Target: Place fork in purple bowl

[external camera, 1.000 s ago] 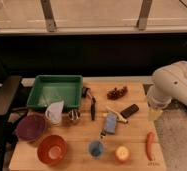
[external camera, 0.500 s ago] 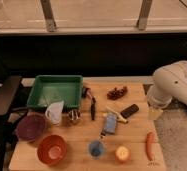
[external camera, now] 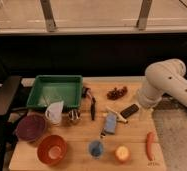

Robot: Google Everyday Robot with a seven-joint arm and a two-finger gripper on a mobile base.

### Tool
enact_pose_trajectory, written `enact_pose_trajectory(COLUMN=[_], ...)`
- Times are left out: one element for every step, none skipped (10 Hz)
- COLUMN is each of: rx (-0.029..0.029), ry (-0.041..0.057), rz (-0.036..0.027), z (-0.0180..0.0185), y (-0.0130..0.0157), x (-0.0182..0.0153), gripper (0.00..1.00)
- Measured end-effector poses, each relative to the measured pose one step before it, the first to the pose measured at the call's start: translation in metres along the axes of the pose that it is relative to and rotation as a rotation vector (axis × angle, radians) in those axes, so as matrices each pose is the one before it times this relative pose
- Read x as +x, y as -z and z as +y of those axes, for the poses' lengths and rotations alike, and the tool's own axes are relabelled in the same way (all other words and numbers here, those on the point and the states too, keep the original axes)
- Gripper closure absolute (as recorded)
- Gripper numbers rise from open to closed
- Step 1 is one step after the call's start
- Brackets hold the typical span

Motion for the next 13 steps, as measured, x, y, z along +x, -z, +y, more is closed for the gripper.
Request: enact_pose_trajectory(rx=[-0.01614,-0.01141,-0.01955,-0.02501,-0.02288,-0.02367,-0.00909,0.00021,0.00063,0.00052,0.00845,0.00944,0.00623], ry=[0.07482,0.06274,0.09006,0.07281,0.06101,0.06693,0.03879,0.01385,-0.00305,-0.00073,0.01183,0.01959,0.01472], rz=[-0.03363,-0.02157,-0.02060,-0.01874,-0.01503,-0.00721,-0.00405,-0.00144,0.00027,0.00026,0.01039,0.01348,0.00912], z=[-0.00151,-0.00119,-0.00027,0.00142,0.00385,0.00811,0.00402,-0.00149,0.00101,0.00049,-0.00136,-0.00217,-0.00353], y=[-0.00308,-0.00317,-0.00548,-0.00834,-0.00790,-0.00682,-0.00422,-0.00125,0.00028,-0.00024,-0.00134,-0.00414,-0.00533], x=[-0.02546,-0.02028,-0.02930,-0.02458,-0.01922,-0.01827,-0.01049,-0.00384,0.00069,0.00029,0.00034,0.00128,0.00232], gripper=[0.35,0.35,0.35,0.35,0.35,0.35,0.35,0.35,0.35,0.35,0.35,0.35,0.35])
